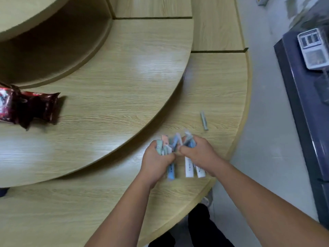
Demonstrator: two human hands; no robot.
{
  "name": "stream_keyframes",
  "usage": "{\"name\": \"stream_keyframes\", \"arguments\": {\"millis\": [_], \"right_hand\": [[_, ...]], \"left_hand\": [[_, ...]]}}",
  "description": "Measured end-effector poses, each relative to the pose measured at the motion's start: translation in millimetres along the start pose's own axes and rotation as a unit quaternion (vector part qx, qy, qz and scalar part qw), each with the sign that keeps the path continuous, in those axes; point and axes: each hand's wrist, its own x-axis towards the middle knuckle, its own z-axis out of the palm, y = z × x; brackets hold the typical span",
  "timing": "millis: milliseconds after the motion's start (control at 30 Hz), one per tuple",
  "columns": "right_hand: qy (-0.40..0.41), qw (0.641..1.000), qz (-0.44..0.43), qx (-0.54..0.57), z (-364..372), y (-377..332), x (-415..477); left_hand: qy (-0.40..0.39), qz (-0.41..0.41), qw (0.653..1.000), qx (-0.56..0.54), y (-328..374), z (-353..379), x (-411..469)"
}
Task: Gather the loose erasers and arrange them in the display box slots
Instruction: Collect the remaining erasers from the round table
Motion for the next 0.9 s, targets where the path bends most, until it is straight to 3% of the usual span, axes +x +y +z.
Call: {"name": "stream_keyframes", "arguments": {"millis": [133, 300, 400, 600, 900], "right_hand": [[0.123, 0.987, 0.002, -0.1, -42, 11, 25], [0.197, 0.951, -0.024, -0.238, -82, 10, 76], [0.184, 0.941, -0.004, -0.285, -92, 6, 107], [0.184, 0.929, 0.017, -0.321, -88, 3, 128], [0.166, 0.914, -0.06, -0.364, -103, 5, 126]], "left_hand": [[0.085, -0.004, 0.994, 0.069, -1, 3, 10], [0.176, 0.008, 0.972, 0.158, 3, 32, 16], [0.186, 0.051, 0.952, 0.236, 9, 48, 28], [0.173, 0.045, 0.918, 0.355, 17, 61, 44], [0.177, 0.055, 0.902, 0.39, 21, 72, 41]]}}
